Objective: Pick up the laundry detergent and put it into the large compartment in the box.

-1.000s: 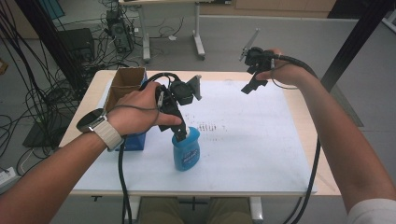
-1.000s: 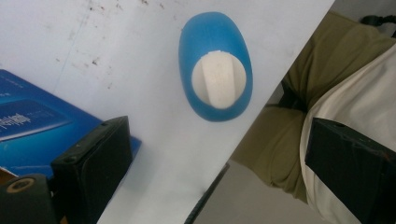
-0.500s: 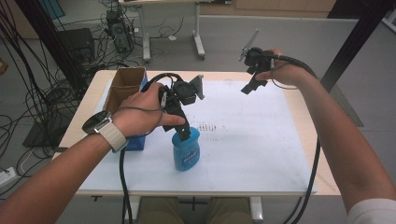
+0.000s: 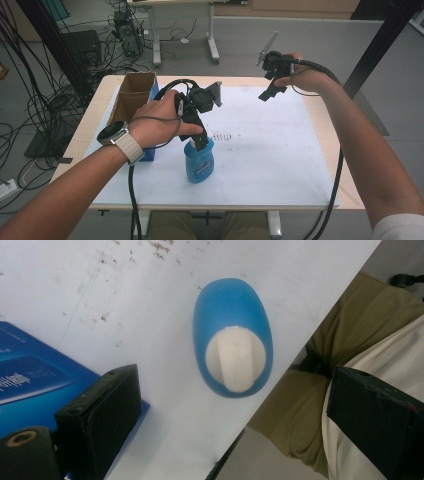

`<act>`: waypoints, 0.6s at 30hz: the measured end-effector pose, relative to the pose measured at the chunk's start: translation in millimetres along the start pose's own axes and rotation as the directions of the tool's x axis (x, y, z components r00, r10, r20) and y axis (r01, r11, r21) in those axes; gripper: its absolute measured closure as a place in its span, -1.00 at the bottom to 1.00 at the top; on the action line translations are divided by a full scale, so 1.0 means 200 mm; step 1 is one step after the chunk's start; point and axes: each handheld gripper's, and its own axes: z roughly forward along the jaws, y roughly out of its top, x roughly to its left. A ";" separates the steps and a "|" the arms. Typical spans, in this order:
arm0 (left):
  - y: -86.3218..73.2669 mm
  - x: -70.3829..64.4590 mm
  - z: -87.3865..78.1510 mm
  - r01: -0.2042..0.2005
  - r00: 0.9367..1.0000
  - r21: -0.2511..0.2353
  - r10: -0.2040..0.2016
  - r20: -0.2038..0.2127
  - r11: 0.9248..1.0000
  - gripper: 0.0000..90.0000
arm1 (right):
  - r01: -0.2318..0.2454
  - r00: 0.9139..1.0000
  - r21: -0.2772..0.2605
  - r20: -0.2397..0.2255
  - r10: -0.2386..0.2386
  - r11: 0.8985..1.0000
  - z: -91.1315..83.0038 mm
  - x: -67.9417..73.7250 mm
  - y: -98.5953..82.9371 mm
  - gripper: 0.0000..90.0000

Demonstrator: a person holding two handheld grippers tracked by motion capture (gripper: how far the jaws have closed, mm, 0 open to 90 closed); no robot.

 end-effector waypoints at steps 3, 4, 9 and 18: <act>0.01 -0.01 0.01 0.008 1.000 0.001 -0.008 0.003 1.000 -0.83 | 0.000 1.000 0.000 0.000 0.000 1.000 0.00 0.00 -0.01 -0.82; 0.01 -0.01 0.01 0.011 1.000 -0.002 -0.011 0.001 1.000 -0.83 | 0.001 1.000 -0.002 -0.001 -0.001 1.000 0.00 0.00 -0.01 -0.82; 0.02 -0.01 0.04 0.042 0.999 -0.004 -0.042 0.019 0.999 -0.82 | 0.001 1.000 -0.007 0.000 -0.001 1.000 0.00 0.00 -0.01 -0.82; 0.04 -0.02 0.10 0.053 0.999 0.003 -0.053 0.009 0.999 -0.82 | -0.002 1.000 -0.004 -0.003 0.002 1.000 0.01 0.00 -0.01 -0.82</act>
